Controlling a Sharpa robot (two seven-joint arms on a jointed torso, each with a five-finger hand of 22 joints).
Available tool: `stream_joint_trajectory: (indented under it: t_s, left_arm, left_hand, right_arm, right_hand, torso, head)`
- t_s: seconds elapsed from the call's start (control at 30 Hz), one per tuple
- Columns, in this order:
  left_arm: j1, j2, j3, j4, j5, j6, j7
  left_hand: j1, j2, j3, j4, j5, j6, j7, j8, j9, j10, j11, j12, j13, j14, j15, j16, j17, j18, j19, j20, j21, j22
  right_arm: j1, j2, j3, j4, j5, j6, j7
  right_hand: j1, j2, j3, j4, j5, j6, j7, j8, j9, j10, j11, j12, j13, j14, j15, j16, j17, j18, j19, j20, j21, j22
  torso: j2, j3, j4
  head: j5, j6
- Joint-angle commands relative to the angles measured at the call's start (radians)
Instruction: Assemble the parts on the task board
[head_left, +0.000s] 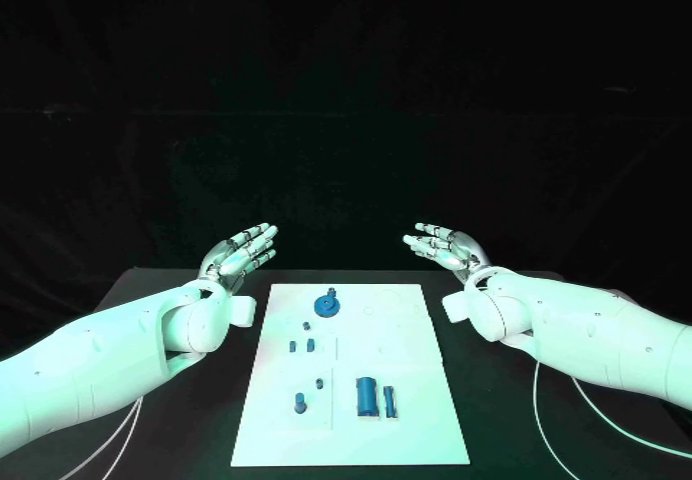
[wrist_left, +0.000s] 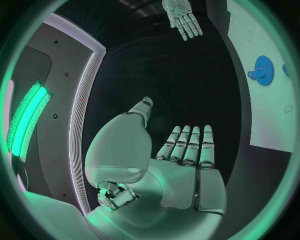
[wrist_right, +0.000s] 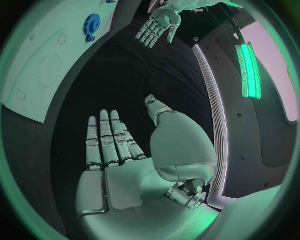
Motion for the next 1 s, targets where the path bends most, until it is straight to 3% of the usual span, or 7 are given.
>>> stream_joint_trajectory:
  t_s: [0.03, 0.07, 0.1, 0.13, 0.57, 0.73, 1.0]
  left_arm:
    - [-0.006, -0.004, 0.003, 0.034, -0.008, -0.047, 0.009]
    - [-0.008, -0.006, 0.004, 0.047, -0.009, -0.062, 0.011]
    - [-0.011, -0.010, 0.005, 0.061, -0.011, -0.079, 0.013]
    - [-0.014, -0.013, 0.006, 0.077, -0.013, -0.099, 0.016]
    - [-0.064, -0.075, 0.026, 0.355, -0.051, -0.441, 0.062]
    - [-0.072, -0.085, 0.029, 0.399, -0.057, -0.495, 0.070]
    - [-0.073, -0.086, 0.029, 0.404, -0.057, -0.501, 0.071]
  left_hand:
    - [-0.384, 0.079, -0.158, -0.127, -0.111, -0.351, -0.077, -0.152, -0.084, -0.421, -0.084, -0.066, -0.029, -0.364, -0.087, -0.114, -0.078, -0.082, -0.407, -0.136, -0.029, -0.030]
    - [-0.415, 0.079, -0.158, -0.127, -0.111, -0.351, -0.077, -0.152, -0.084, -0.421, -0.084, -0.066, -0.029, -0.364, -0.087, -0.114, -0.078, -0.082, -0.407, -0.136, -0.029, -0.030]
    - [-0.445, 0.079, -0.158, -0.127, -0.111, -0.351, -0.077, -0.152, -0.084, -0.421, -0.084, -0.066, -0.029, -0.364, -0.087, -0.114, -0.078, -0.082, -0.407, -0.136, -0.029, -0.030]
    - [-1.172, 0.079, -0.158, -0.127, -0.111, -0.351, -0.077, -0.152, -0.084, -0.421, -0.084, -0.066, -0.029, -0.364, -0.087, -0.114, -0.078, -0.082, -0.407, -0.136, -0.029, -0.030]
    - [-1.172, 0.079, -0.158, -0.127, -0.111, -0.351, -0.077, -0.152, -0.084, -0.421, -0.084, -0.066, -0.029, -0.364, -0.087, -0.114, -0.078, -0.082, -0.407, -0.136, -0.029, -0.030]
    - [-1.172, 0.079, -0.158, -0.127, -0.111, -0.351, -0.077, -0.152, -0.084, -0.421, -0.084, -0.066, -0.029, -0.364, -0.087, -0.114, -0.078, -0.082, -0.407, -0.136, -0.029, -0.030]
    - [-1.172, 0.079, -0.158, -0.127, -0.111, -0.351, -0.077, -0.152, -0.084, -0.421, -0.084, -0.066, -0.029, -0.364, -0.087, -0.114, -0.078, -0.082, -0.407, -0.136, -0.029, -0.030]
  right_arm:
    - [-0.009, -0.010, 0.008, 0.039, 0.020, -0.039, 0.015]
    - [-0.012, -0.014, 0.011, 0.054, 0.027, -0.050, 0.020]
    - [-0.016, -0.019, 0.015, 0.071, 0.035, -0.063, 0.026]
    - [-0.021, -0.025, 0.019, 0.091, 0.044, -0.078, 0.032]
    - [-0.097, -0.120, 0.094, 0.420, 0.199, -0.328, 0.135]
    - [-0.108, -0.133, 0.104, 0.467, 0.220, -0.363, 0.150]
    - [-0.108, -0.134, 0.105, 0.469, 0.221, -0.365, 0.151]
  right_hand:
    - [-0.345, 0.066, -0.219, -0.067, -0.036, -0.399, -0.087, -0.072, -0.184, -0.686, -0.076, -0.030, -0.054, -0.601, -0.059, -0.090, -0.144, -0.088, -0.437, -0.111, -0.029, -0.201]
    - [-1.052, 0.066, -0.219, -0.067, -0.036, -0.399, -0.087, -0.072, -0.184, -0.686, -0.076, -0.030, -0.054, -0.601, -0.059, -0.090, -0.144, -0.088, -0.437, -0.111, -0.029, -0.201]
    - [-1.052, 0.066, -0.219, -0.067, -0.036, -0.399, -0.087, -0.072, -0.184, -0.686, -0.076, -0.030, -0.054, -0.601, -0.059, -0.090, -0.144, -0.088, -0.437, -0.111, -0.029, -0.201]
    - [-1.052, 0.066, -0.219, -0.067, -0.036, -0.399, -0.087, -0.072, -0.184, -0.686, -0.076, -0.030, -0.054, -0.601, -0.059, -0.090, -0.144, -0.088, -0.437, -0.111, -0.029, -0.201]
    - [-1.052, 0.066, -0.219, -0.067, -0.036, -0.399, -0.087, -0.072, -0.184, -0.686, -0.076, -0.030, -0.054, -0.601, -0.059, -0.090, -0.144, -0.088, -0.437, -0.111, -0.029, -0.201]
    - [-1.052, 0.066, -0.219, -0.067, -0.036, -0.399, -0.087, -0.072, -0.184, -0.686, -0.076, -0.030, -0.054, -0.601, -0.059, -0.090, -0.144, -0.088, -0.437, -0.111, -0.029, -0.201]
    - [-1.052, 0.066, -0.219, -0.067, -0.036, -0.399, -0.087, -0.072, -0.184, -0.686, -0.076, -0.030, -0.054, -0.601, -0.059, -0.090, -0.144, -0.088, -0.437, -0.111, -0.029, -0.201]
  torso:
    - [-0.019, 0.0124, -0.0070]
    - [-0.023, 0.0153, -0.0084]
    - [-0.027, 0.0177, -0.0096]
    - [-0.029, 0.0195, -0.0104]
    - [-0.033, 0.0218, -0.0115]
    - [-0.033, 0.0218, -0.0115]
    - [-0.033, 0.0218, -0.0115]
  head:
    - [0.018, 0.021]
    - [0.022, 0.026]
    - [0.026, 0.030]
    - [0.029, 0.033]
    - [0.032, 0.037]
    - [0.032, 0.037]
    - [0.032, 0.037]
